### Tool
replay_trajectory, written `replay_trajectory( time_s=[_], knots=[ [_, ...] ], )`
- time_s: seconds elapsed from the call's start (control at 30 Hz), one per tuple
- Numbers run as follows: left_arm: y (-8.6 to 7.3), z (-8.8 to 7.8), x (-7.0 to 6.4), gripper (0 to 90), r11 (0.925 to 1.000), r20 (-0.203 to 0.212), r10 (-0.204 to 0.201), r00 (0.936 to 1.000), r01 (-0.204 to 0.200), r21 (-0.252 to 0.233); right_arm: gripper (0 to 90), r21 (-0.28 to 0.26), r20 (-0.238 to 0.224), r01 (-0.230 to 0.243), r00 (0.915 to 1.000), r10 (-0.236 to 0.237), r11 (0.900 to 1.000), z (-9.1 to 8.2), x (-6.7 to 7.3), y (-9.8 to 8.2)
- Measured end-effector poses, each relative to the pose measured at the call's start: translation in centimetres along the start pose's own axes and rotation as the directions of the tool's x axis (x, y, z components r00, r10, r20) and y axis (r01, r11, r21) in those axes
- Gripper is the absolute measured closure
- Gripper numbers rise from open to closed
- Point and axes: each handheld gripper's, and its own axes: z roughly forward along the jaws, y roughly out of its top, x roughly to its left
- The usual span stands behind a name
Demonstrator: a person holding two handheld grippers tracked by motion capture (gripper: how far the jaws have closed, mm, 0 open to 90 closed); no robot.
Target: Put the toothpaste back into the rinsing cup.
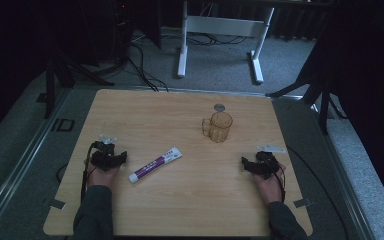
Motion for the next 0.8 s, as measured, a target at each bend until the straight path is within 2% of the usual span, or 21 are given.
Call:
replay_trajectory(
  time_s=[0.03,0.07,0.13,0.17,0.23,0.27,0.3,0.37,0.4,0.5,0.53,0.73,0.8],
  knots=[
    [0.0,0.0,0.0,50.6,1.0000,0.000,0.000,1.0000,0.000,0.000,28.6,0.000,0.001,0.000,1.0000,0.000,1.000,0.0,0.0,0.0],
    [0.0,-0.3,0.2,51.2,0.9998,0.005,-0.012,0.9999,0.012,0.017,28.6,0.000,0.003,0.000,1.0000,0.000,1.000,0.0,0.0,0.0],
    [0.0,-0.3,0.2,51.7,0.9998,0.005,-0.012,0.9999,0.012,0.017,28.6,0.000,0.004,-0.002,1.0000,0.002,1.000,0.0,0.1,0.0],
    [0.0,-0.5,0.4,51.7,0.9999,-0.002,-0.008,1.0000,0.008,0.011,28.6,0.000,0.004,-0.002,1.0000,0.002,1.000,0.0,0.1,0.0],
    [0.1,-1.1,0.6,53.0,0.9999,0.006,-0.012,0.9999,0.013,-0.009,28.5,0.000,0.007,-0.006,1.0000,0.006,1.000,-0.1,0.1,-0.1],
    [0.1,-1.7,0.6,53.0,0.9994,0.024,-0.018,0.9996,0.018,-0.030,28.4,-0.001,0.009,-0.007,0.9999,0.007,1.000,-0.1,0.1,-0.1],
    [0.1,-1.7,0.6,53.0,0.9994,0.024,-0.018,0.9996,0.018,-0.030,28.4,-0.001,0.009,-0.007,0.9999,0.007,1.000,-0.1,0.1,-0.1],
    [0.2,-2.1,0.6,52.8,0.9992,0.030,-0.009,0.9995,0.010,-0.039,28.3,-0.001,0.009,-0.007,0.9999,0.007,1.000,-0.1,0.1,-0.1],
    [0.5,-2.9,0.6,52.3,0.9985,0.049,-0.003,0.9988,0.006,-0.054,28.3,-0.001,0.009,-0.008,0.9999,0.008,1.000,-0.1,0.2,-0.1],
    [0.8,-3.9,0.5,51.9,0.9976,0.080,-0.001,0.9968,0.006,-0.068,28.3,-0.001,0.009,-0.008,0.9999,0.008,1.000,-0.1,0.2,-0.1],
    [1.2,-4.6,0.4,51.6,0.9971,0.100,0.012,0.9949,-0.004,-0.076,28.2,-0.001,0.009,-0.009,0.9999,0.009,1.000,-0.1,0.2,-0.1],
    [1.8,-5.9,-0.1,51.6,0.9948,0.122,0.024,0.9923,-0.011,-0.101,26.5,0.001,0.004,-0.002,1.0000,0.002,1.000,-0.1,0.2,-0.1],
    [2.5,-6.7,-0.7,51.2,0.9933,0.131,0.042,0.9905,-0.027,-0.112,26.3,0.002,0.003,-0.001,1.0000,0.001,1.000,-0.1,0.2,-0.1]
  ],
)
